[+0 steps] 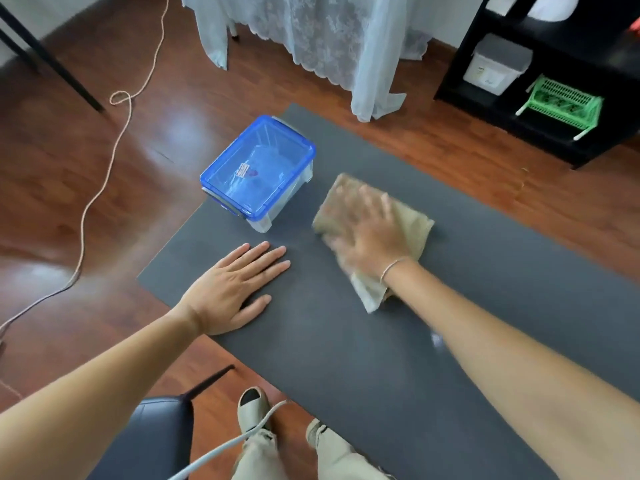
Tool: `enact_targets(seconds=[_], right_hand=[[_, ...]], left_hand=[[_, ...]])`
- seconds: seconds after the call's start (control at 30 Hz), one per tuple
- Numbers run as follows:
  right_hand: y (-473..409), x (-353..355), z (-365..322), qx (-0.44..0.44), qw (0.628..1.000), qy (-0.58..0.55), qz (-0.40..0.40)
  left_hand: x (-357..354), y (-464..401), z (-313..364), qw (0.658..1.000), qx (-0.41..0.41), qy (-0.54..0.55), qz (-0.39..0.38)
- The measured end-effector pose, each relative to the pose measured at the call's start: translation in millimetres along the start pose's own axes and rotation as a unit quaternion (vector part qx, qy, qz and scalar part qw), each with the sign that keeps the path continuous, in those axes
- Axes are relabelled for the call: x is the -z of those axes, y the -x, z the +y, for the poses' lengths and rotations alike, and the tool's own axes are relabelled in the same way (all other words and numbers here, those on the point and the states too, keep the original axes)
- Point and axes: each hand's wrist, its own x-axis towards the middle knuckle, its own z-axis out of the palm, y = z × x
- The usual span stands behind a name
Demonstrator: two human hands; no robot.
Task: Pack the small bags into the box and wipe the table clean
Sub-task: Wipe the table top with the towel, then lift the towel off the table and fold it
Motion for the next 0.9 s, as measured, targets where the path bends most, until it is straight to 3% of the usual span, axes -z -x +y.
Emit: enact_targets(seconds=[0.1,0.17,0.23,0.3,0.4,0.5,0.6,0.77,0.83,0.9], right_hand=[[54.0,-9.2,-29.0,0.145,0.989,0.017,-0.022],[83.0,-8.2,-8.3,0.143,0.989,0.017,-0.027],[113.8,-4.0,31.2,0.028,0.999,0.015,-0.008],[155.1,-1.6,76.8,-0.164,0.986,0.014,0.018],[231.8,-3.4,117.5,-0.419,0.907,-0.002,0.042],[277.8,-13.2,90.9,-0.523,0.849,-0.028,0.067],[286.5,-29.6,26.9,-0.511,0.857,-0.028,0.058],[254.6,-40.9,-86.9,-0.369,0.925,-0.076,0.052],[239.7,-39.5,-124.4,-0.302,0.940,-0.138,0.072],[224.4,-32.6,-156.3,-0.263,0.924,-0.266,0.075]], left_hand=[[1.0,0.8,0.6,1.000,0.002,-0.002,0.000],[2.4,0.9,1.1,1.000,0.002,-0.007,0.001],[3.3,0.6,2.2,1.000,-0.003,-0.007,0.003],[3.4,0.9,2.5,1.000,-0.004,-0.002,0.007],[2.8,0.0,2.1,1.000,-0.006,0.004,0.014],[1.3,1.4,1.6,0.999,-0.013,0.010,0.028],[-0.7,1.9,1.0,0.999,-0.022,0.018,0.040],[-4.0,0.4,1.0,0.996,-0.017,0.071,0.057],[-2.4,3.8,7.3,0.992,-0.009,0.112,0.059],[3.6,9.1,12.4,0.986,-0.006,0.159,0.050]])
